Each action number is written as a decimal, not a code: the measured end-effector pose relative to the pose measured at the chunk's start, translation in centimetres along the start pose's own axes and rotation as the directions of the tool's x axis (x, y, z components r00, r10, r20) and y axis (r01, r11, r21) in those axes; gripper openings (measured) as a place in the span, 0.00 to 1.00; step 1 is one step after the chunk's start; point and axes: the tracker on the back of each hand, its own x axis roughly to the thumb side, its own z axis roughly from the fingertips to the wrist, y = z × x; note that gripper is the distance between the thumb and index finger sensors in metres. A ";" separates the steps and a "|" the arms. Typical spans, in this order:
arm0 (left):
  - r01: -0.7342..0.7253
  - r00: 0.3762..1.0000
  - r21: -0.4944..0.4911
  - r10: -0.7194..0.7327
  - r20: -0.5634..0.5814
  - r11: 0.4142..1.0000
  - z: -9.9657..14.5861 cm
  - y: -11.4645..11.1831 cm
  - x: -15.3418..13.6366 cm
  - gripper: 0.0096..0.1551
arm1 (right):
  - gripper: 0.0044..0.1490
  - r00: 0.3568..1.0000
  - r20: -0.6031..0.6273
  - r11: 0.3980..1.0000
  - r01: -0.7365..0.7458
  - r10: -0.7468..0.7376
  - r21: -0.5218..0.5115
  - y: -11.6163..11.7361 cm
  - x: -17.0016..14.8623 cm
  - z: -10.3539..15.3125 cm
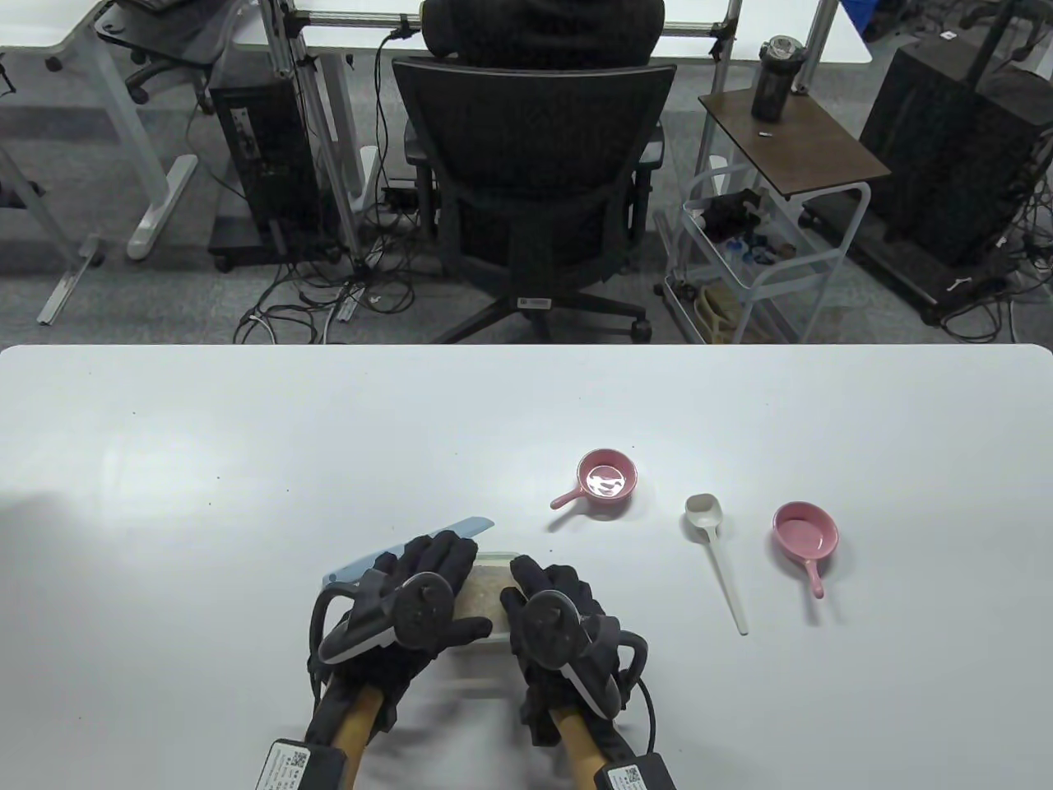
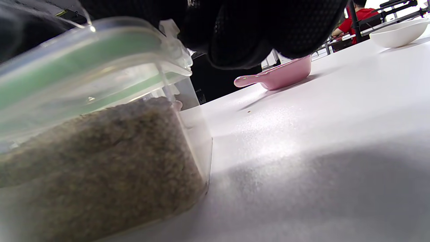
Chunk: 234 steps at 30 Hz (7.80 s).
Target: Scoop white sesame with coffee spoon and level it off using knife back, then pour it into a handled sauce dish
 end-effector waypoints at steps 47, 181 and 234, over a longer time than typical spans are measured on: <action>-0.019 0.865 -0.040 -0.004 -0.502 0.999 6.0 -1.3 -19.6 0.75 | 0.44 0.954 -0.179 0.968 -0.249 0.242 -0.016 -4.9 -10.8 -1.1; -0.167 0.984 -0.055 0.163 -0.068 0.984 0.3 -0.8 -2.8 0.69 | 0.22 0.737 0.391 0.830 -0.442 0.552 -0.340 -4.1 0.1 2.3; -0.141 0.983 -0.051 0.133 -0.127 0.989 0.2 2.0 -5.7 0.67 | 0.21 0.937 -0.135 0.837 0.349 -0.323 0.421 -3.4 -5.4 -2.2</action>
